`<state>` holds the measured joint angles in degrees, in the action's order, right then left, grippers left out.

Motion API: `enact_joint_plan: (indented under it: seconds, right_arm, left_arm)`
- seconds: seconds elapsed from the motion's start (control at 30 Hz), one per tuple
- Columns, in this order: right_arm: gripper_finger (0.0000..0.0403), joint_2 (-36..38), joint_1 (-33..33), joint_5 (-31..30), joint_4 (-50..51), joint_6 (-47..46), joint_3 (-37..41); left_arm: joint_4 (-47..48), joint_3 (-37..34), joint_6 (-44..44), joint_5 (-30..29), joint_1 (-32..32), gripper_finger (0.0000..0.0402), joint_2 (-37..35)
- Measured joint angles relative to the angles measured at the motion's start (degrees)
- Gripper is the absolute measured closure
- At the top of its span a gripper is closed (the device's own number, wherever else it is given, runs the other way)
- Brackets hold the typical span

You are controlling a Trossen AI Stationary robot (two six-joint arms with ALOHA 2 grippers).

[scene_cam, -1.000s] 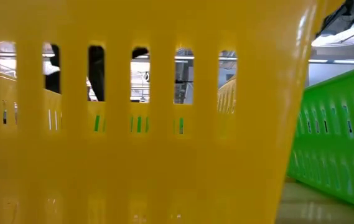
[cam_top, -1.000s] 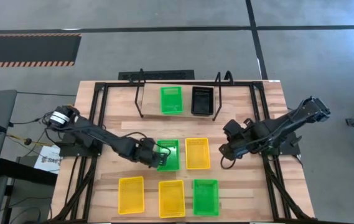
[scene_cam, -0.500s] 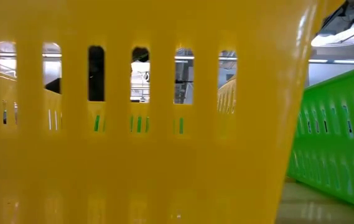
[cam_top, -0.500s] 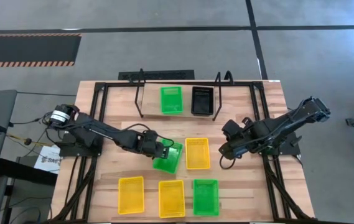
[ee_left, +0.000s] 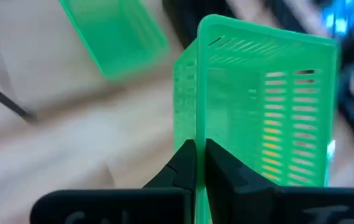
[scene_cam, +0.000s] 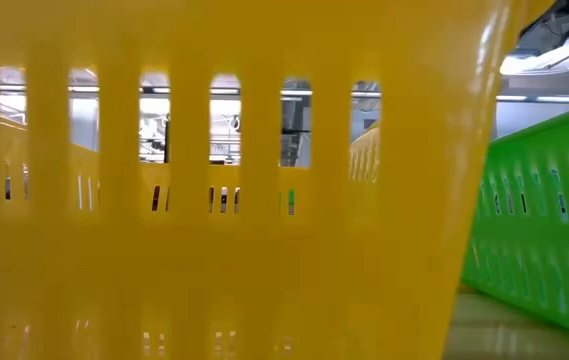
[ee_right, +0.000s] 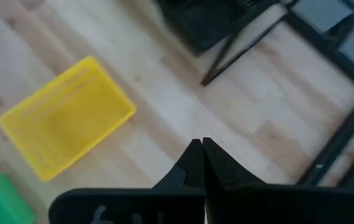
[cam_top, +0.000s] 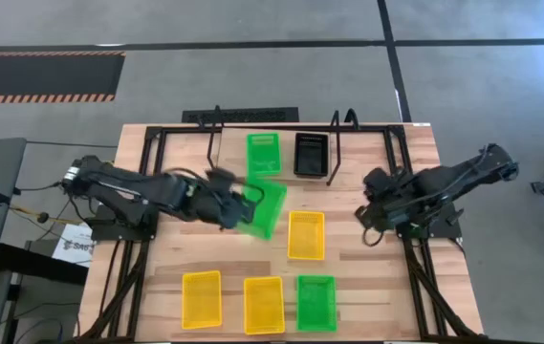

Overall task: Stack baskets on shelf by color
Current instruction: Stack the top green basket on top of the other green basket on the shelf

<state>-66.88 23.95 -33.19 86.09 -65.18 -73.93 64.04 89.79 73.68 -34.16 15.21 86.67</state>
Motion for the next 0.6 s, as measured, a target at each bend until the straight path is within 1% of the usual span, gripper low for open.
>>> enact_joint_plan:
  seconds: [0.1,0.13,0.2,0.27,0.37,0.47,0.6]
  right_arm:
    - [0.0400,4.0,0.8,-3.5,2.1,-3.2,0.0]
    - [0.0400,5.4,1.1,-5.0,3.2,-4.3,0.0]
    - [0.0400,8.3,1.7,-7.9,3.9,-6.5,0.1]
    - [0.0401,11.3,2.0,-10.8,3.9,-6.6,0.1]
    - [0.0401,15.5,2.5,-16.1,3.9,-6.8,0.1]
    - [0.0401,19.6,2.5,-20.3,3.9,-5.7,0.1]
    - [0.0402,25.2,2.4,-24.9,3.9,-0.6,0.1]
  left_arm:
    - [8.6,9.0,-0.5,-7.3,-0.9,0.0401,-0.1]
    - [9.5,11.1,-1.4,-8.4,-1.7,0.0401,-0.2]
    - [9.6,13.6,-5.0,-8.6,-3.6,0.0401,-0.2]
    - [9.5,14.5,-8.6,-7.4,-5.8,0.0401,-0.1]
    - [9.9,14.2,-10.2,-4.7,-9.4,0.0401,0.0]
    - [10.1,12.6,-8.7,-3.8,-12.2,0.0401,0.0]
    - [9.4,11.2,-4.7,-3.7,-14.8,0.0401,1.3]
